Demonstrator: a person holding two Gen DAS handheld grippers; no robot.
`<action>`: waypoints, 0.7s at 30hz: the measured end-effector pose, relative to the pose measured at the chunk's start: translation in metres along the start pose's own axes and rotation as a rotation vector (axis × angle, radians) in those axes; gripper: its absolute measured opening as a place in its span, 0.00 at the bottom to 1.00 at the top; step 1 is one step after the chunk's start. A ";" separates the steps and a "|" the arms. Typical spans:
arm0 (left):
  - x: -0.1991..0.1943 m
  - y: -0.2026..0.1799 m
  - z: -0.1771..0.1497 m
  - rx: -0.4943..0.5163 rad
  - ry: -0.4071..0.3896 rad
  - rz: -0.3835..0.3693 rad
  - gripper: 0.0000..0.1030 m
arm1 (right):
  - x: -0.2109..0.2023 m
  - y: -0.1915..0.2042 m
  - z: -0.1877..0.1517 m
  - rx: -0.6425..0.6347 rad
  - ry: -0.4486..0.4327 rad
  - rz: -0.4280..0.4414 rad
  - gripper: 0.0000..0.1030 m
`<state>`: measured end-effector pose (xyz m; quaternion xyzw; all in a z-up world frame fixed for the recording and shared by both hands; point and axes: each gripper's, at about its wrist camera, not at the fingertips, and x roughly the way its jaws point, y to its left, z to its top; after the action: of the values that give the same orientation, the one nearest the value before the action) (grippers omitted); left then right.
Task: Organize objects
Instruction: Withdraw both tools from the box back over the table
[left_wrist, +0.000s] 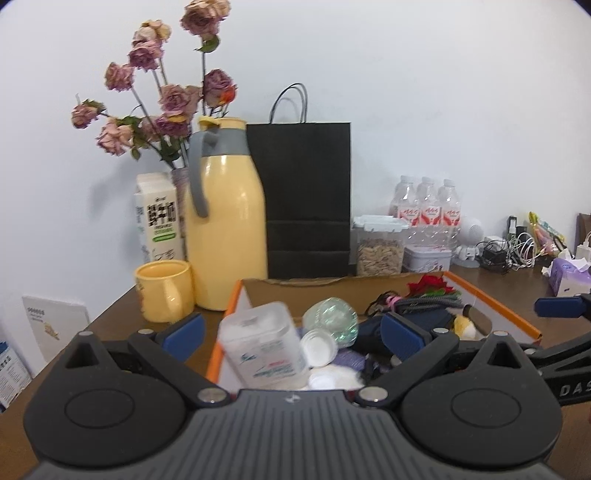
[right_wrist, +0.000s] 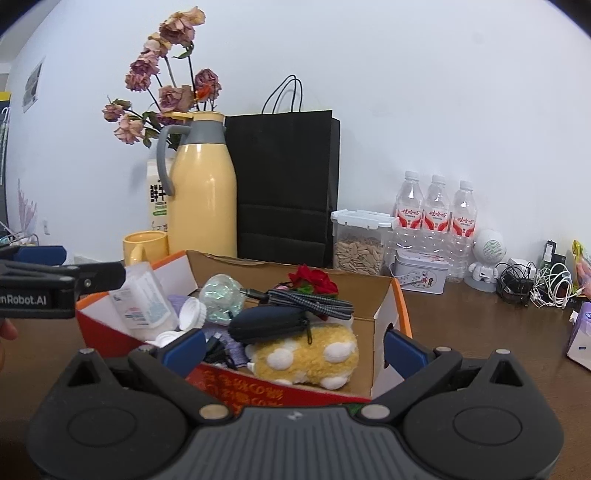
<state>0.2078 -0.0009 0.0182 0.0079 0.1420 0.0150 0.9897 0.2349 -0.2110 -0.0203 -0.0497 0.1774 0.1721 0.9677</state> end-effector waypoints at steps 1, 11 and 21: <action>-0.002 0.002 -0.001 0.000 0.007 0.005 1.00 | -0.002 0.002 0.000 -0.001 0.000 0.002 1.00; -0.009 0.018 -0.028 0.035 0.139 0.009 1.00 | -0.014 0.024 -0.010 -0.018 0.052 0.042 1.00; 0.008 0.016 -0.060 0.080 0.314 -0.059 1.00 | 0.004 0.052 -0.025 -0.002 0.186 0.154 0.80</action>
<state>0.1982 0.0156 -0.0415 0.0405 0.2955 -0.0186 0.9543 0.2119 -0.1645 -0.0470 -0.0528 0.2697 0.2408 0.9308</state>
